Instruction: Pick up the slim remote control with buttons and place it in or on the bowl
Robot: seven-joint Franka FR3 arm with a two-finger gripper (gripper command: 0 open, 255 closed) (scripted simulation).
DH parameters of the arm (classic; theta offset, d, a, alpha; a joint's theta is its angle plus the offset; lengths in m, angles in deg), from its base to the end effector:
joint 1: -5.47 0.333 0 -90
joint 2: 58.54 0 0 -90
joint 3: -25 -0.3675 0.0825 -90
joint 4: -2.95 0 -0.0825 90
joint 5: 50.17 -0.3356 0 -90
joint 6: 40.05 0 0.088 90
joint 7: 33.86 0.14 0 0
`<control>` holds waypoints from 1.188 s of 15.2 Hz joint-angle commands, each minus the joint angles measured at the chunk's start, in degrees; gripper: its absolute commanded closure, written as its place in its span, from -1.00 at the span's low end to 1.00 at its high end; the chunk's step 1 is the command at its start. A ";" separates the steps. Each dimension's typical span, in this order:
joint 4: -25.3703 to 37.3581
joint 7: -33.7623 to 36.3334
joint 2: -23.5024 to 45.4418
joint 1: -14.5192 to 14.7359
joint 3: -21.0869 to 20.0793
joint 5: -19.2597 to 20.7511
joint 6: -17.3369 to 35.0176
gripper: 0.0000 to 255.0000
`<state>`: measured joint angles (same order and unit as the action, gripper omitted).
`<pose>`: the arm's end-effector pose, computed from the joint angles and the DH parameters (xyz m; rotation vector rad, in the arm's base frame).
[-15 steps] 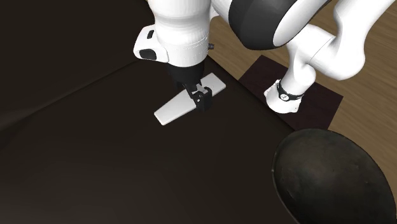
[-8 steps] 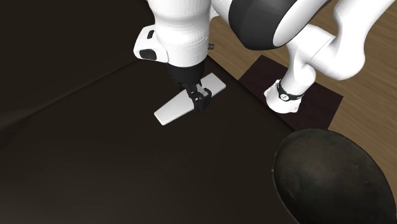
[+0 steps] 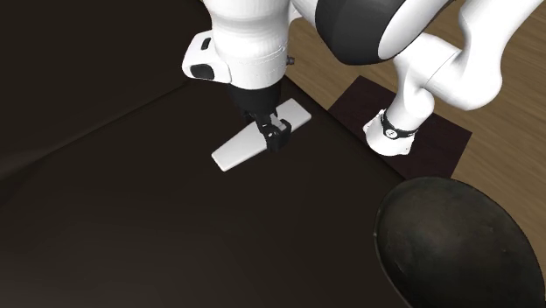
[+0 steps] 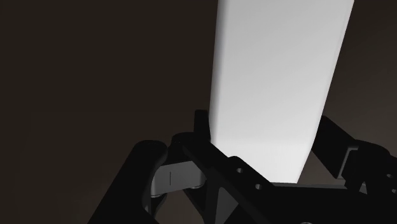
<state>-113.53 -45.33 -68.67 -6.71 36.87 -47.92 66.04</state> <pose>0.4066 -0.1933 0.5517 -3.1240 0.3217 0.0127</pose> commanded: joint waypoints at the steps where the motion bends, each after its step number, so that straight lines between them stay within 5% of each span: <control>1: 1.36 -0.02 -0.15 0.01 -0.02 0.01 -1.50 1.00; 18: 15.60 -0.27 0.89 0.17 -0.18 -0.30 -14.71 1.00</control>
<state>-98.63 -45.66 -67.76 -6.57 36.74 -48.22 52.06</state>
